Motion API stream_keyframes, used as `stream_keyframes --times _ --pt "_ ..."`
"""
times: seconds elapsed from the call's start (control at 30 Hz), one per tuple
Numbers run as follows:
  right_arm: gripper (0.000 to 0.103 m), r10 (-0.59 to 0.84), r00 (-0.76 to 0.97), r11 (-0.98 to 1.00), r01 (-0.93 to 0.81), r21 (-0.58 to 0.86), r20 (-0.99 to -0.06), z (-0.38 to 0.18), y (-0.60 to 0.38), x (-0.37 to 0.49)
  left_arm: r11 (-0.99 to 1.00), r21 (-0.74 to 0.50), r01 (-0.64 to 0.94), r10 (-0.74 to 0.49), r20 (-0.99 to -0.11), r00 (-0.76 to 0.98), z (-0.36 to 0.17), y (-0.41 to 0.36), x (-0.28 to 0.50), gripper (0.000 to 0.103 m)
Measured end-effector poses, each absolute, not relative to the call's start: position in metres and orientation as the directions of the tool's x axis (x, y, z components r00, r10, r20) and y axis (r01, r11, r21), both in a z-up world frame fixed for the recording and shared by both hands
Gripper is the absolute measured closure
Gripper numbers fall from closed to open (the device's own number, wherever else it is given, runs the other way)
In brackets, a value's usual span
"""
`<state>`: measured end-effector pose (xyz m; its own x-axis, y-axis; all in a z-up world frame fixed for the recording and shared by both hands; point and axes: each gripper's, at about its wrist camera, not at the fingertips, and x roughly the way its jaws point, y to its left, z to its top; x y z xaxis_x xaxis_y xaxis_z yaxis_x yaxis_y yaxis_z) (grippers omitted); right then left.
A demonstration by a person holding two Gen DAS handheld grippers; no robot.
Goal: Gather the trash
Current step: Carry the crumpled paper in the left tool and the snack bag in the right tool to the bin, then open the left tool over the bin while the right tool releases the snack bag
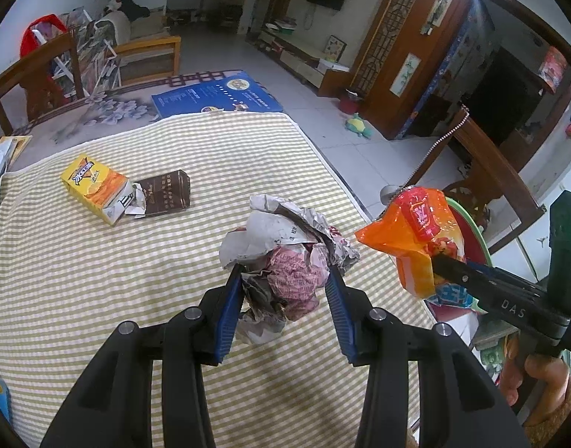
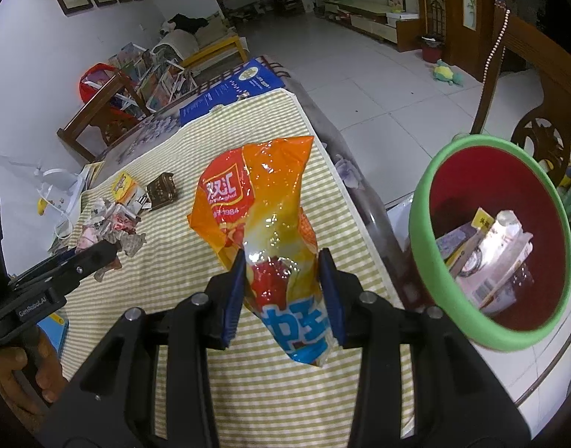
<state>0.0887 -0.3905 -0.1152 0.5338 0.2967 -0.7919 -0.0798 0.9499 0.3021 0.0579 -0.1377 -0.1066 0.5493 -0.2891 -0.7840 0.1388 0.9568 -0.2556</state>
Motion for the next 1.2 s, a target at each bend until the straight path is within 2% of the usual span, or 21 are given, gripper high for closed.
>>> stream_keyframes --times 0.5,1.2 --pt "0.066 0.297 0.559 0.945 -0.055 0.323 -0.774 -0.112 -0.444 0.095 0.958 -0.244 0.147 -0.285 -0.786 0.548 -0.103 -0.185 0.071 0.062" --pt "0.066 0.198 0.622 0.926 0.135 0.353 -0.757 -0.113 -0.572 0.069 0.911 -0.230 0.341 -0.381 -0.785 0.489 -0.094 -0.317 0.082 0.062"
